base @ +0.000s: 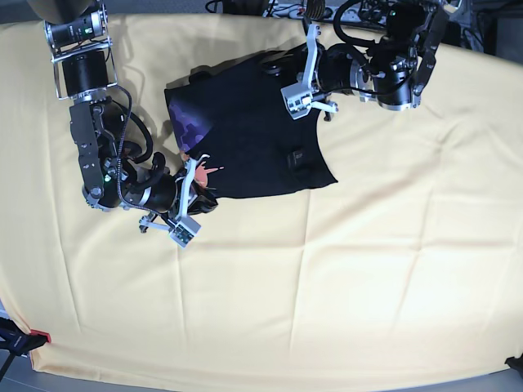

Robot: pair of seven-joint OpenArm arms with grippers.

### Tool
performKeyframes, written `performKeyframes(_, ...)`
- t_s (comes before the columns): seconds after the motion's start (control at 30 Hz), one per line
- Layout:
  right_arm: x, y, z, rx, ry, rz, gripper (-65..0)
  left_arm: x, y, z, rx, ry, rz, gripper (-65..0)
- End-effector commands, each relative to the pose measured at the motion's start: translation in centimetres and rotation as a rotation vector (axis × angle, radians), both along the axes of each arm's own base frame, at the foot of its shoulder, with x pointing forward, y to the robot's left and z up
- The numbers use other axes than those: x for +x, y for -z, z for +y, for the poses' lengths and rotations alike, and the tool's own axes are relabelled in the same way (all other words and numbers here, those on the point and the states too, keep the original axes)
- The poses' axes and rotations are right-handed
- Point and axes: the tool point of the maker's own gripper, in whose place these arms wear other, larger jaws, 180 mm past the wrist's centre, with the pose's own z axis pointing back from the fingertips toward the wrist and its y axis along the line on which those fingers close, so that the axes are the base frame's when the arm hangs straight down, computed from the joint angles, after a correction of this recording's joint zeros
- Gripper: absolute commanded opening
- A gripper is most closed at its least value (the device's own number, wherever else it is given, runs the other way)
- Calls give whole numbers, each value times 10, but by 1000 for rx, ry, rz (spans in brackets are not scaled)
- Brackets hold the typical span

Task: Fold the T-shirt properly
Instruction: 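Grasp the strip's end with the right gripper and fold it toward the left gripper, then release the shirt and pull both grippers back from the bundle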

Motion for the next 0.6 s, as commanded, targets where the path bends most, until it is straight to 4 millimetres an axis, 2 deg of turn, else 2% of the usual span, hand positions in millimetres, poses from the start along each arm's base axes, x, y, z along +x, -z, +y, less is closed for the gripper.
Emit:
performKeyframes(0.0,4,-11,0,27,-3,-26,-650,9,-8,-2,-21,-12,-35,-650)
performKeyframes(0.13,-19,9,2,47,-3,42,-650,21,1,6,29,-35,-75,-650)
performKeyframes(0.27,-32,20,1,42,-5,88,-650,46,14,23,82,-80,-92,-650)
performKeyframes(0.4,-49,17,0,64,-27,127,-650,67,24,35,123,-116,-87,-650)
performKeyframes(0.57,-80,9,6,74,-73,126,-650,104,20,41,95,-178,-137,-650)
